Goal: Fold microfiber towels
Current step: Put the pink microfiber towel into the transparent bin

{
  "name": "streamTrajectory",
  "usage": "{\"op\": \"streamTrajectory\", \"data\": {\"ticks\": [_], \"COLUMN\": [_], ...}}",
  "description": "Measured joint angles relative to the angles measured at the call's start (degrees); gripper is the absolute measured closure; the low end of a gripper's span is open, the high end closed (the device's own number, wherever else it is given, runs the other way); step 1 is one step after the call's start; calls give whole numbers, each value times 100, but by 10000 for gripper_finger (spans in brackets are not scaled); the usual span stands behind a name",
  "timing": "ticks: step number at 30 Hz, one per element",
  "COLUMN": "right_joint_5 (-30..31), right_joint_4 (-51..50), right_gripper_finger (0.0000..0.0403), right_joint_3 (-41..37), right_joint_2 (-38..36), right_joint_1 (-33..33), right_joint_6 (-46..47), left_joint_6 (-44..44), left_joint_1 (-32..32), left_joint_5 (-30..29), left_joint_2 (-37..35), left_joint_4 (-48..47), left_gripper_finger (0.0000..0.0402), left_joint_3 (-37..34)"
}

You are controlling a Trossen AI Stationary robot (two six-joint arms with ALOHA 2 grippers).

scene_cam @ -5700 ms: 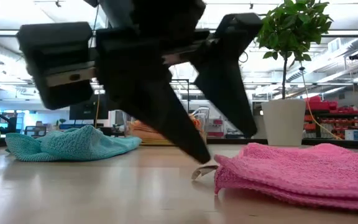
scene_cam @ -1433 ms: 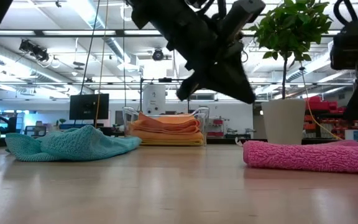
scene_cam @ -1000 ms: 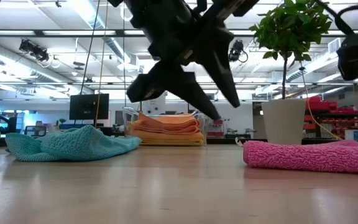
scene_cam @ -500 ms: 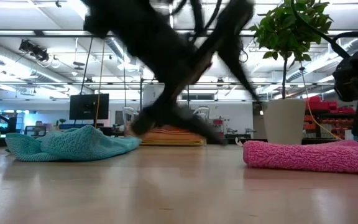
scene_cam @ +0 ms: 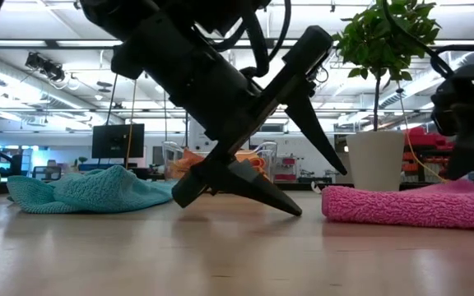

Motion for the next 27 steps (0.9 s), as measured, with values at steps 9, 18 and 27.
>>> {"op": "streamTrajectory", "data": {"ticks": [9, 18, 27], "right_joint_5": [-129, -158, 192], "right_joint_4": [89, -10, -19], "right_gripper_finger": [183, 292, 392], "right_joint_3": [-13, -25, -36], "right_joint_2": [85, 98, 111], "right_joint_1": [-108, -108, -106], "right_joint_6": [-196, -278, -412], "left_joint_6": [30, 309, 637], "left_joint_1": [110, 149, 153], "left_joint_5": [105, 176, 168], "left_joint_2": [387, 810, 803], "left_joint_4": [29, -627, -731], "left_gripper_finger": [168, 222, 387], "left_joint_3": [305, 1062, 1056]}}
